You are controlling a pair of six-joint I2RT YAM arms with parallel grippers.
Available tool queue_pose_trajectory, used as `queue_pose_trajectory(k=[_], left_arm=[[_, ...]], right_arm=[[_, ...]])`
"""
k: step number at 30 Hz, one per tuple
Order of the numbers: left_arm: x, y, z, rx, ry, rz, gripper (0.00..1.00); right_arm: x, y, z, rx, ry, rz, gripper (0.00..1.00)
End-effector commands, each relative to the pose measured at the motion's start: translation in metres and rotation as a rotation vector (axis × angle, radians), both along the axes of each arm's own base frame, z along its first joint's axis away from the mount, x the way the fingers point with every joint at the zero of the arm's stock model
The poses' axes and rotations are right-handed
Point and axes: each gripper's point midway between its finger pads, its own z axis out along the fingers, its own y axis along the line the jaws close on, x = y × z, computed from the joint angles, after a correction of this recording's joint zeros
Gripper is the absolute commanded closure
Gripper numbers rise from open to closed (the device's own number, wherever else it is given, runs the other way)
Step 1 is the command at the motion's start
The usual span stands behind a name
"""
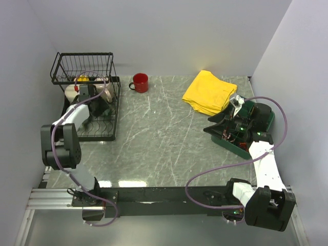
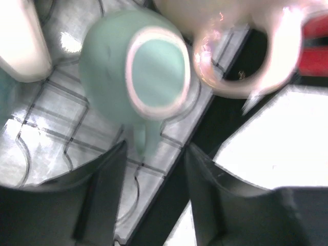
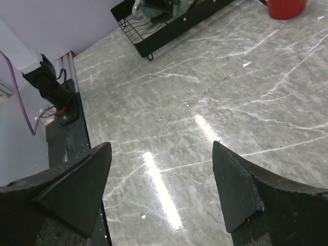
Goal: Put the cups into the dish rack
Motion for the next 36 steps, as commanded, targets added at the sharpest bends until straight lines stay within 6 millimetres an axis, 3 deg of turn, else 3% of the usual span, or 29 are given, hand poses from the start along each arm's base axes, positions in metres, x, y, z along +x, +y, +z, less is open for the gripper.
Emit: queue_pose_trajectory(k=[1, 2, 8, 14, 17, 21, 23, 24, 27, 33, 34, 35, 36], left_arm=[[-0.003, -0.005, 0.062, 0.03, -0.162, -0.058, 0.38], [-0.007, -0.006, 0.075, 0.036, -0.194, -0.065, 0.36], [-0.037, -0.011, 0.104, 0.051, -0.293, -0.1, 0.23], [-0.061, -0.022, 0.108, 0.038, -0.32, -0.16, 0.21], [-0.074, -0.038, 0.125, 0.024, -0.394, -0.236, 0.15], [-0.077, -0.086, 0.15, 0.034, -0.456, -0.385, 0.14], [-0.072, -0.104, 0.163, 0.069, -0.467, -0.458, 0.14], [-0.073, -0.123, 0.166, 0.076, -0.468, -0.508, 0.14], [-0.06, -0.149, 0.17, 0.117, -0.441, -0.605, 0.14], [-0.016, -0.174, 0.166, 0.192, -0.41, -0.71, 0.14], [-0.005, -0.175, 0.151, 0.209, -0.374, -0.716, 0.14], [0.008, -0.175, 0.164, 0.233, -0.395, -0.696, 0.14], [0.016, -0.174, 0.162, 0.249, -0.384, -0.685, 0.14]], right_arm=[[0.004, -0.002, 0.015, -0.011, -0.057, 0.003, 0.15], [0.004, -0.003, 0.014, -0.01, -0.053, 0.003, 0.15], [0.005, -0.003, 0.013, -0.01, -0.049, 0.002, 0.15], [0.005, -0.003, 0.012, -0.014, -0.052, -0.001, 0.15], [0.006, -0.003, 0.012, -0.017, -0.052, -0.004, 0.14], [0.007, -0.004, 0.012, -0.018, -0.052, -0.006, 0.14], [0.007, -0.004, 0.011, -0.019, -0.049, -0.008, 0.14], [0.007, -0.004, 0.011, -0.02, -0.052, -0.007, 0.14], [0.007, -0.005, 0.011, -0.019, -0.05, -0.011, 0.14], [0.007, -0.005, 0.011, -0.017, -0.046, -0.011, 0.14], [0.007, -0.005, 0.011, -0.015, -0.045, -0.008, 0.14], [0.007, -0.005, 0.011, -0.016, -0.046, -0.01, 0.14], [0.007, -0.005, 0.011, -0.015, -0.043, -0.008, 0.14]])
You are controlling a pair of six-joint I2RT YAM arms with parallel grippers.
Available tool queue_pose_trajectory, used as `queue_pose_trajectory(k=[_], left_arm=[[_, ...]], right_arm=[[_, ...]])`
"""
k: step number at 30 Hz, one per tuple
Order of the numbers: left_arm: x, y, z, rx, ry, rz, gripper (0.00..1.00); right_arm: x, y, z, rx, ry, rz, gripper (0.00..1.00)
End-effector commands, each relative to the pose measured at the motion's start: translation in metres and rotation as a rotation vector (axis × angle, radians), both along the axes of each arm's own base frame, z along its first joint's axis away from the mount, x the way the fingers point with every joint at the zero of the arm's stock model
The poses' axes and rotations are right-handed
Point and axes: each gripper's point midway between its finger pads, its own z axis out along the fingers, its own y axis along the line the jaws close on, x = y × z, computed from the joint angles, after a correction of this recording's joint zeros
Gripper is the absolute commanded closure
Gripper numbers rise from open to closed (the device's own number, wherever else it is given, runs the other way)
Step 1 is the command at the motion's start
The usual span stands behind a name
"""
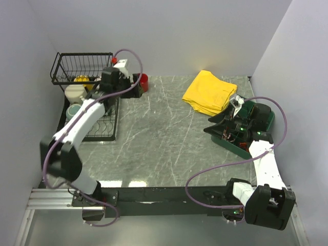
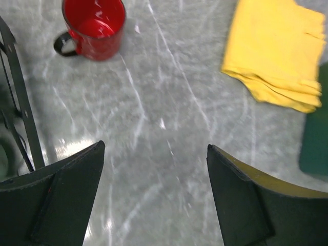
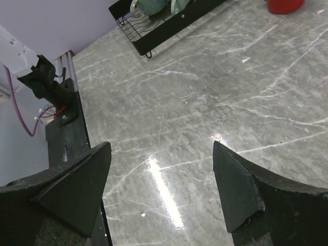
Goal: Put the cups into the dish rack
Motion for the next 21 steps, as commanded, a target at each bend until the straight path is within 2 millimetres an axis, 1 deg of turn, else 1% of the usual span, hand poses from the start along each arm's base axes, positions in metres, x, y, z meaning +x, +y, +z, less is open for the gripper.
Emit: queue_pose_trajectory(k=[1, 2, 4, 5, 6, 7, 8, 9, 10, 11, 12, 13, 14, 15, 16, 17, 18, 19, 20, 21], left_arm=[[0.038, 0.004, -0.001, 0.118, -0.013, 0.025, 0.14], [0.054, 0.004, -0.003, 0.135, -0.015, 0.054, 0.14], [0.067, 0.003, -0.006, 0.148, -0.013, 0.06, 0.14], [0.077, 0.0, -0.009, 0.153, -0.015, 0.057, 0.14], [0.085, 0.005, -0.012, 0.176, -0.018, 0.093, 0.14], [0.093, 0.004, -0.026, 0.194, 0.001, 0.09, 0.14], [0.101, 0.004, -0.02, 0.201, -0.015, 0.103, 0.14], [0.108, 0.007, -0.023, 0.219, -0.016, 0.122, 0.14], [0.116, 0.009, -0.037, 0.247, 0.001, 0.131, 0.14], [0.124, 0.009, -0.032, 0.25, -0.016, 0.142, 0.15], [0.13, 0.012, -0.034, 0.259, -0.022, 0.153, 0.15], [0.137, 0.016, -0.045, 0.274, -0.01, 0.172, 0.15], [0.144, 0.016, -0.041, 0.269, -0.024, 0.18, 0.15], [0.151, 0.022, -0.042, 0.263, -0.029, 0.195, 0.16], [0.157, 0.024, -0.054, 0.255, -0.012, 0.201, 0.16], [0.164, 0.025, -0.05, 0.237, -0.025, 0.205, 0.17], [0.171, 0.03, -0.051, 0.227, -0.024, 0.212, 0.17], [0.176, 0.028, -0.064, 0.218, -0.006, 0.199, 0.18], [0.183, 0.027, -0.056, 0.205, -0.026, 0.198, 0.19], [0.188, 0.028, -0.058, 0.202, -0.027, 0.197, 0.19]], right_arm=[[0.006, -0.003, 0.016, -0.011, -0.057, -0.001, 0.14], [0.005, -0.003, 0.017, -0.011, -0.06, -0.001, 0.14], [0.005, -0.003, 0.017, -0.01, -0.058, 0.002, 0.14], [0.006, -0.003, 0.017, -0.009, -0.056, 0.001, 0.14], [0.005, -0.003, 0.017, -0.007, -0.055, 0.004, 0.14], [0.004, -0.002, 0.017, -0.005, -0.054, 0.008, 0.14], [0.005, -0.002, 0.017, -0.004, -0.053, 0.009, 0.14], [0.005, -0.002, 0.017, -0.003, -0.05, 0.009, 0.14], [0.005, -0.003, 0.017, -0.001, -0.049, 0.011, 0.14], [0.005, -0.002, 0.017, 0.0, -0.047, 0.013, 0.14], [0.005, -0.002, 0.016, 0.0, -0.046, 0.012, 0.14], [0.005, -0.002, 0.016, 0.0, -0.043, 0.012, 0.14], [0.006, -0.002, 0.016, -0.001, -0.044, 0.011, 0.14], [0.006, -0.002, 0.015, 0.0, -0.039, 0.011, 0.14], [0.006, -0.003, 0.015, 0.0, -0.036, 0.011, 0.14], [0.007, -0.003, 0.014, 0.001, -0.035, 0.013, 0.14], [0.007, -0.003, 0.014, 0.002, -0.03, 0.013, 0.14], [0.008, -0.003, 0.013, 0.004, -0.025, 0.014, 0.14], [0.008, -0.003, 0.012, 0.004, -0.02, 0.013, 0.14], [0.009, -0.003, 0.012, 0.004, -0.02, 0.013, 0.14]])
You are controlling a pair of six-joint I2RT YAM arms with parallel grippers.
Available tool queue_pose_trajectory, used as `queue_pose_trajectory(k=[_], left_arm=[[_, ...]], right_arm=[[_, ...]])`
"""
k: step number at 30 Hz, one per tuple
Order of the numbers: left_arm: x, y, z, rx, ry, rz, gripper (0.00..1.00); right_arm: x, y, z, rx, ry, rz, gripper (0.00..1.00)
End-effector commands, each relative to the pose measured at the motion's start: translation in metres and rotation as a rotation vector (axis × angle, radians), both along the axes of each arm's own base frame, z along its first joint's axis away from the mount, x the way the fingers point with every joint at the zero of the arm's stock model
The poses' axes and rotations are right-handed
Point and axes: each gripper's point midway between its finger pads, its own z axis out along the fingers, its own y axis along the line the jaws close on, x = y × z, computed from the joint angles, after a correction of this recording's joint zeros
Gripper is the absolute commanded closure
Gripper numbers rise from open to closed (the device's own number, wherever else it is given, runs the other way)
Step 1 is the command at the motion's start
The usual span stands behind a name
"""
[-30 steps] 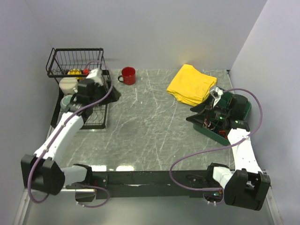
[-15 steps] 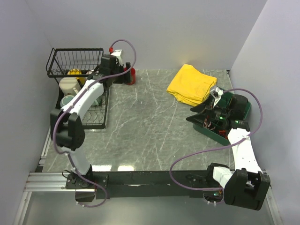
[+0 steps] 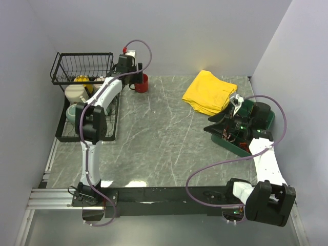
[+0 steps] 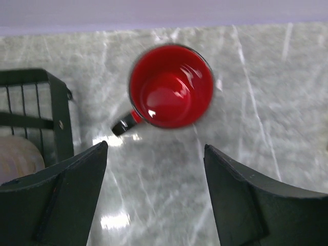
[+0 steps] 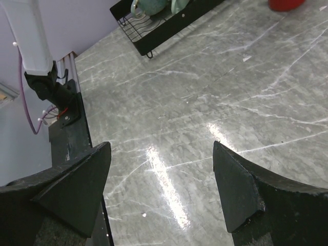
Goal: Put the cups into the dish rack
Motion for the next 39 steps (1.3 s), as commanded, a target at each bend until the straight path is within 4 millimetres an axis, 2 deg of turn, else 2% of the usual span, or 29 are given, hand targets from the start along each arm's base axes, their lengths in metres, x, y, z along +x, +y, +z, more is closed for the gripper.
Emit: queue_pose_trajectory(k=[1, 2, 6, 7, 16, 22, 30, 36, 39], left_arm=[[0.035, 0.01, 0.012, -0.026, -0.07, 0.011, 0.21], [0.04, 0.006, 0.019, -0.037, -0.089, -0.002, 0.21], [0.054, 0.004, 0.008, -0.043, -0.101, -0.027, 0.26], [0.058, 0.004, 0.002, -0.046, -0.101, -0.029, 0.3], [0.073, 0.008, -0.027, -0.067, -0.079, -0.04, 0.43], [0.073, 0.005, -0.043, -0.068, -0.049, -0.057, 0.59], [0.068, 0.004, -0.048, -0.065, -0.027, -0.072, 0.68], [0.06, -0.003, -0.06, -0.082, 0.017, -0.112, 0.73], [0.058, -0.005, -0.058, -0.094, 0.021, -0.122, 0.84]], right_arm=[[0.006, -0.003, 0.011, 0.0, -0.031, 0.009, 0.14], [0.006, -0.003, 0.011, 0.0, -0.03, 0.01, 0.14], [0.007, -0.003, 0.009, 0.001, -0.022, 0.008, 0.14], [0.008, -0.003, 0.008, 0.001, -0.019, 0.007, 0.14], [0.009, -0.004, 0.006, 0.002, -0.008, 0.006, 0.14], [0.009, -0.005, 0.006, 0.003, -0.007, 0.003, 0.13], [0.01, -0.007, 0.007, 0.003, -0.01, -0.004, 0.13], [0.009, -0.008, 0.008, 0.003, -0.015, -0.007, 0.13], [0.009, -0.008, 0.009, 0.003, -0.019, -0.009, 0.13]])
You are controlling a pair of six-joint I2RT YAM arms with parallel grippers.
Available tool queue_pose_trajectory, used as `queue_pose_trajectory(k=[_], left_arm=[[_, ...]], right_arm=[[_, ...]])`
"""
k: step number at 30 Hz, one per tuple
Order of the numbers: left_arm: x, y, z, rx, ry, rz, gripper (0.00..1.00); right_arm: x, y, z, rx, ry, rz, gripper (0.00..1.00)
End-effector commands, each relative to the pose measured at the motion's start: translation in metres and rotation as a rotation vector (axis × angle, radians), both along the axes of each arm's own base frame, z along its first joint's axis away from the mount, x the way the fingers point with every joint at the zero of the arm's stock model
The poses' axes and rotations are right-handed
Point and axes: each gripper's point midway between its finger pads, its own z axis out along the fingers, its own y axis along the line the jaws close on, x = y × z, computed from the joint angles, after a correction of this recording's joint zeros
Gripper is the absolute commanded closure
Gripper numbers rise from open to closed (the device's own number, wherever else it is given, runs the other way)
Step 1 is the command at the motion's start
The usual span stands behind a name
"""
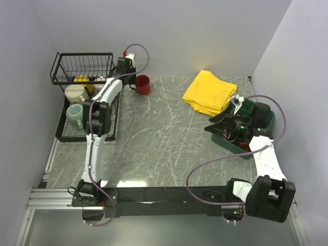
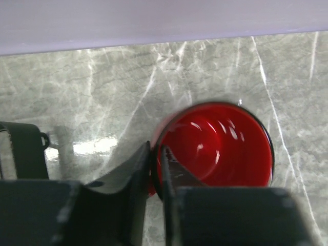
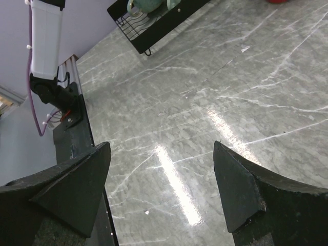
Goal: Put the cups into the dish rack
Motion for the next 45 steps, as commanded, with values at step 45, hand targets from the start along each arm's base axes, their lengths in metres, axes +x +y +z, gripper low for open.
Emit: queue_pose_trajectory(k=[45], left_arm=[[-0.299, -0.215, 0.096, -0.001, -0.121, -0.224, 0.99]], right_arm=[[0.076, 0.021, -0.081, -0.375, 0.41, -0.489, 0.0]])
